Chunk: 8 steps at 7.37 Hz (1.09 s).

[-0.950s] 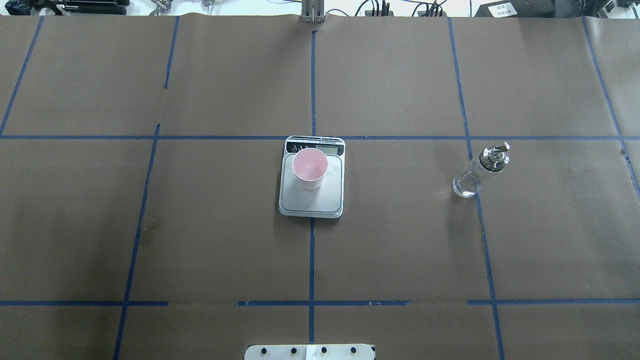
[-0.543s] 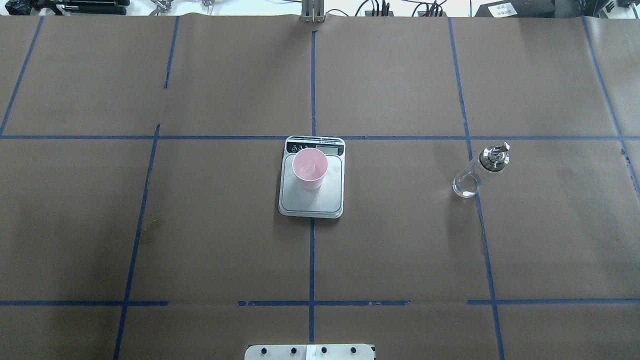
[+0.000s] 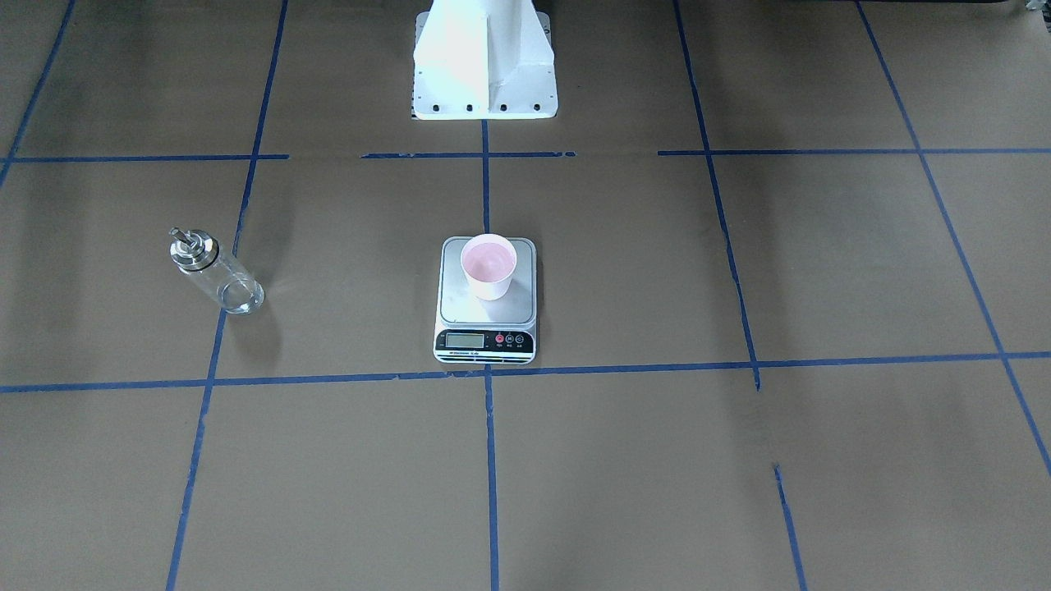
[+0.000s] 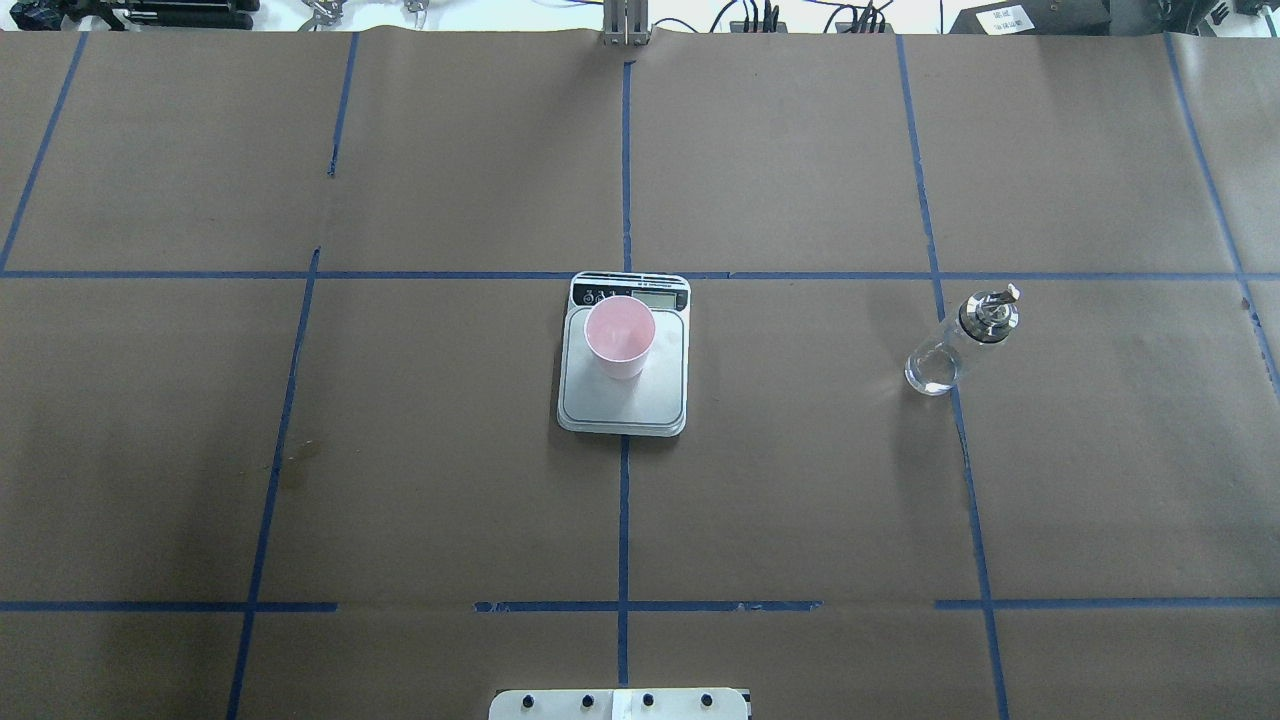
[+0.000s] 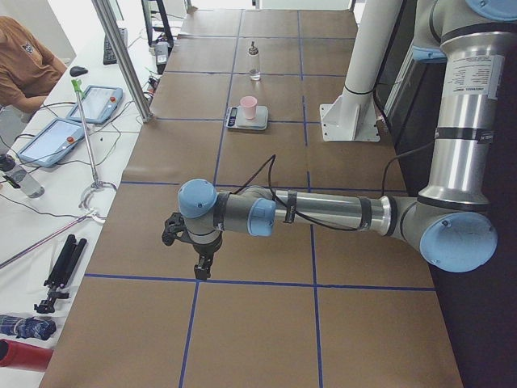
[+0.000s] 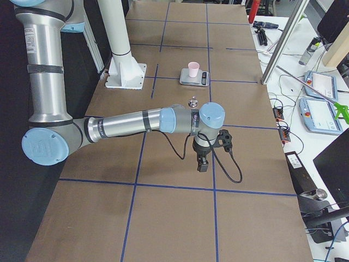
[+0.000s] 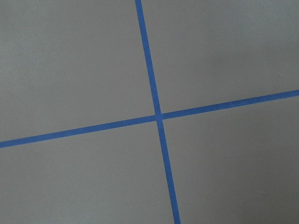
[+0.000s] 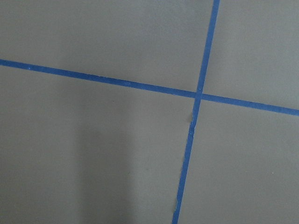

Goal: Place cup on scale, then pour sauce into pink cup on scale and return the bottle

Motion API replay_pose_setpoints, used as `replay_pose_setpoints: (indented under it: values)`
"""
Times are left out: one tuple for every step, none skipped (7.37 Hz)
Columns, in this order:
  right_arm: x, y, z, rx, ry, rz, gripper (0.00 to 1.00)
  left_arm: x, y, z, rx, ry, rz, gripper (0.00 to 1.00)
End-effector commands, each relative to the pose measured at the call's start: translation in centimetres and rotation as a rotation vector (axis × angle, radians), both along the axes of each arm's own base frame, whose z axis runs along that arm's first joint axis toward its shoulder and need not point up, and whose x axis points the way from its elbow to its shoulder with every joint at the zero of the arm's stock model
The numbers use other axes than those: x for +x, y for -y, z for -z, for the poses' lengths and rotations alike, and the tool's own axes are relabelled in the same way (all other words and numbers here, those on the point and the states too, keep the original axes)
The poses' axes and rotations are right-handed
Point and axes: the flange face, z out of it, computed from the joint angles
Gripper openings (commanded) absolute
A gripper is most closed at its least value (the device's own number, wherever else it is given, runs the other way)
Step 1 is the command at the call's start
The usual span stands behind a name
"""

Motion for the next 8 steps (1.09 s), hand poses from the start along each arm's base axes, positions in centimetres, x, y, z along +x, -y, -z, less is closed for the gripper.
replay_pose_setpoints:
  values:
    - [0.03, -0.04, 0.06, 0.002, -0.004, -0.002, 1.0, 0.0, -0.05, -0.1, -0.002, 0.0, 0.0, 1.0]
    - [0.03, -0.1, -0.02, 0.0, -0.004, -0.002, 1.0, 0.0, -0.06, -0.37, -0.005, 0.0, 0.0, 1.0]
    - [0.04, -0.16, -0.09, -0.001, -0.004, -0.002, 1.0, 0.0, -0.05, -0.3, -0.004, 0.0, 0.0, 1.0]
    - [0.01, -0.17, 0.08, 0.002, -0.001, -0.002, 1.0, 0.0, -0.06, -0.45, -0.007, 0.0, 0.0, 1.0]
    - [0.03, -0.56, 0.14, 0.003, -0.001, -0.002, 1.0, 0.0, -0.06, -0.38, -0.005, 0.0, 0.0, 1.0]
    - [0.03, -0.7, 0.3, 0.006, 0.001, -0.002, 1.0, 0.0, -0.06, -0.45, -0.007, 0.0, 0.0, 1.0]
    - [0.03, -0.7, 0.45, 0.008, 0.001, -0.003, 1.0, 0.0, -0.06, -0.45, -0.009, 0.0, 0.002, 1.0]
    - [0.03, -0.7, 0.38, 0.007, 0.001, -0.003, 1.0, 0.01, 0.01, -0.3, -0.007, 0.0, 0.003, 1.0]
